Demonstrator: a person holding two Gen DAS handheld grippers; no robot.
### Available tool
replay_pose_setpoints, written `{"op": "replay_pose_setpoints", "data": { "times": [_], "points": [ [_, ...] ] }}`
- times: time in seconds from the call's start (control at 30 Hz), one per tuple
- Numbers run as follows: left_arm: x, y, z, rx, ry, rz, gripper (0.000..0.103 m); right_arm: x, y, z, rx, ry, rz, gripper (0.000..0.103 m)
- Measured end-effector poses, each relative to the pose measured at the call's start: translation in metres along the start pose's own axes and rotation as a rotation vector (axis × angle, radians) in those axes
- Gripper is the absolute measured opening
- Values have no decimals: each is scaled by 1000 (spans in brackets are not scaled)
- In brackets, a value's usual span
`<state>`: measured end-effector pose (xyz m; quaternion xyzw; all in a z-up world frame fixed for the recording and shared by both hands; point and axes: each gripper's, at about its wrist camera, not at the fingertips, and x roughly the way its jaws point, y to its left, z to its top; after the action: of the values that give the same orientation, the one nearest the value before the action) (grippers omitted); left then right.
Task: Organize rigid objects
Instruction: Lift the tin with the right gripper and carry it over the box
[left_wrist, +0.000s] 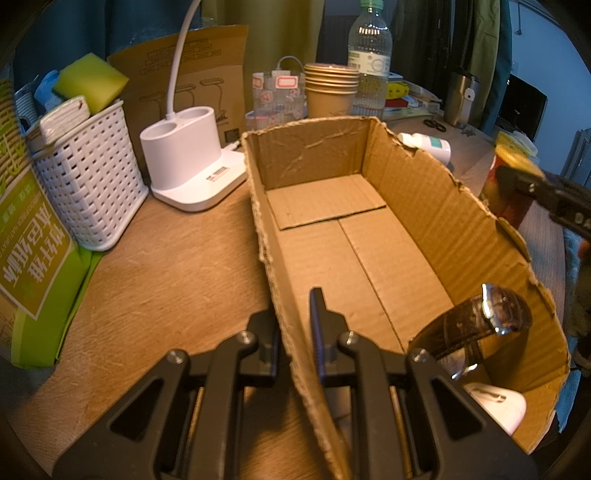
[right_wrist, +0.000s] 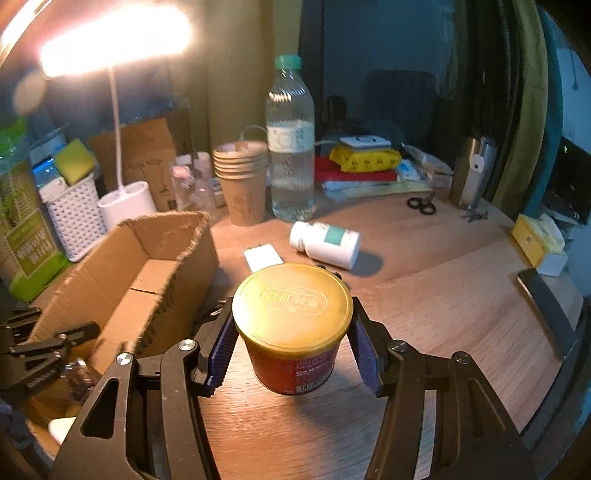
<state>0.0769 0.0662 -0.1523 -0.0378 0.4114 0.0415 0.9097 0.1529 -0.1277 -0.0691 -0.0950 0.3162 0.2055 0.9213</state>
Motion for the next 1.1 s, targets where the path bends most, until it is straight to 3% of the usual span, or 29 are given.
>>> {"op": "replay_pose_setpoints", "data": {
  "times": [0.57,1.1],
  "points": [
    [0,0,0,0,0,0,15,-40,42,21,-62,-93,108,60],
    [0,0,0,0,1,-1,15,-33,84,21,-145,-73,199,60]
  ]
}}
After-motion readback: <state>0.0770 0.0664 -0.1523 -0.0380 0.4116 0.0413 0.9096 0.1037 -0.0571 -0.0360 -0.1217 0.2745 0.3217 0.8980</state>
